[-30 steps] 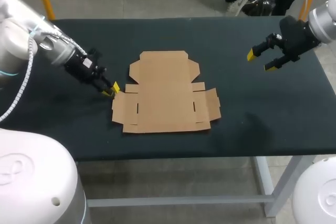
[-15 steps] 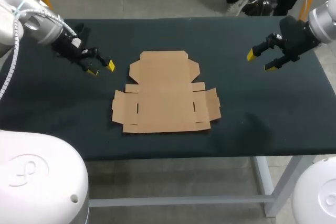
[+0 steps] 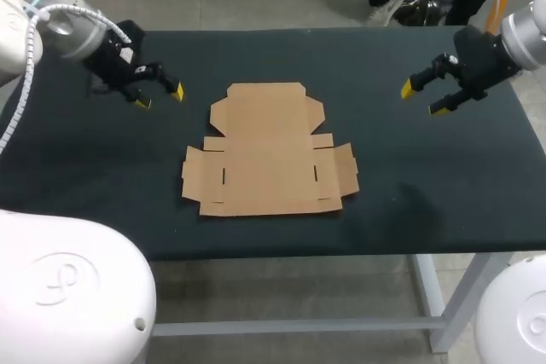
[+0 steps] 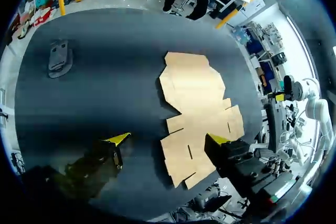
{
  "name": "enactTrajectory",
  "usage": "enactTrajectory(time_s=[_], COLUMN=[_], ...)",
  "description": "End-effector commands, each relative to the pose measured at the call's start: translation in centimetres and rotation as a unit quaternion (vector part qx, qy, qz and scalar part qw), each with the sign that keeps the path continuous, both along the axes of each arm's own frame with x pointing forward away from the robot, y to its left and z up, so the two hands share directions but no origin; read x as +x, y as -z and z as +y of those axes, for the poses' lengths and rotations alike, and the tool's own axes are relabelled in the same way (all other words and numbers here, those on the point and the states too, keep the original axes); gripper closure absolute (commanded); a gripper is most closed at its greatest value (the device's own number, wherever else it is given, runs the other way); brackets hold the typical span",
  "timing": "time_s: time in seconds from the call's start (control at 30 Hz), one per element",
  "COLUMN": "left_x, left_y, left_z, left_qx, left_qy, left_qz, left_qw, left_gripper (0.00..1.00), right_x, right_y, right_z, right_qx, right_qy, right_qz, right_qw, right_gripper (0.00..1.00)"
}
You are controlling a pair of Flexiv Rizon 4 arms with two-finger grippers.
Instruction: Assemble the packaging by folding the flat box into shape, placing the metal phone stand inside, and closing the box properly
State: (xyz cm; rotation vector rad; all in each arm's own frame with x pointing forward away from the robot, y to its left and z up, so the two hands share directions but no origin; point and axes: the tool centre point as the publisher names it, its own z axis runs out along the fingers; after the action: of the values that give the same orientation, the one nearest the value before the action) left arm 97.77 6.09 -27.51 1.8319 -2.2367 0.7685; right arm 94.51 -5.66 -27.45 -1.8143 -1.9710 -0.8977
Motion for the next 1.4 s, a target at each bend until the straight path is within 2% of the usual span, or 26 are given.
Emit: enactTrajectory(time_s=[0.03,0.33,0.4,0.43,0.47,0.57,0.73,1.4], left_x=[-1.0,-1.7,-1.8,-1.8,-1.9,-1.9,-1.8,-1.8], left_y=[-0.1,0.8,1.0,1.2,1.3,1.7,2.1,2.1], left_z=[0.3,0.7,0.6,0.6,0.6,0.5,0.4,0.4], left_qx=[0.004,-0.004,-0.005,-0.006,-0.009,-0.012,-0.014,-0.014], left_qy=[-0.018,-0.029,-0.030,-0.030,-0.036,-0.043,-0.042,-0.042], left_qz=[-0.001,0.012,0.013,0.014,0.014,0.015,0.021,0.021], left_qw=[1.000,1.000,0.999,0.999,0.999,0.999,0.999,0.999], left_gripper=[1.00,1.00,1.00,1.00,1.00,1.00,1.00,1.00], right_x=[0.6,1.8,2.1,2.3,2.4,2.6,3.0,3.0], right_y=[0.5,1.5,1.7,1.9,2.0,2.5,3.4,3.4], right_z=[0.9,2.4,2.6,2.7,2.9,3.3,3.9,3.9], right_qx=[0.002,0.007,0.007,0.009,0.009,0.012,0.009,0.009], right_qy=[0.001,0.010,0.014,0.014,0.017,0.018,0.013,0.013], right_qz=[0.003,-0.008,-0.012,-0.012,-0.014,-0.014,0.009,0.009], right_qw=[1.000,1.000,1.000,1.000,1.000,1.000,1.000,1.000], right_gripper=[0.00,0.00,0.58,0.69,1.00,1.00,1.00,1.00])
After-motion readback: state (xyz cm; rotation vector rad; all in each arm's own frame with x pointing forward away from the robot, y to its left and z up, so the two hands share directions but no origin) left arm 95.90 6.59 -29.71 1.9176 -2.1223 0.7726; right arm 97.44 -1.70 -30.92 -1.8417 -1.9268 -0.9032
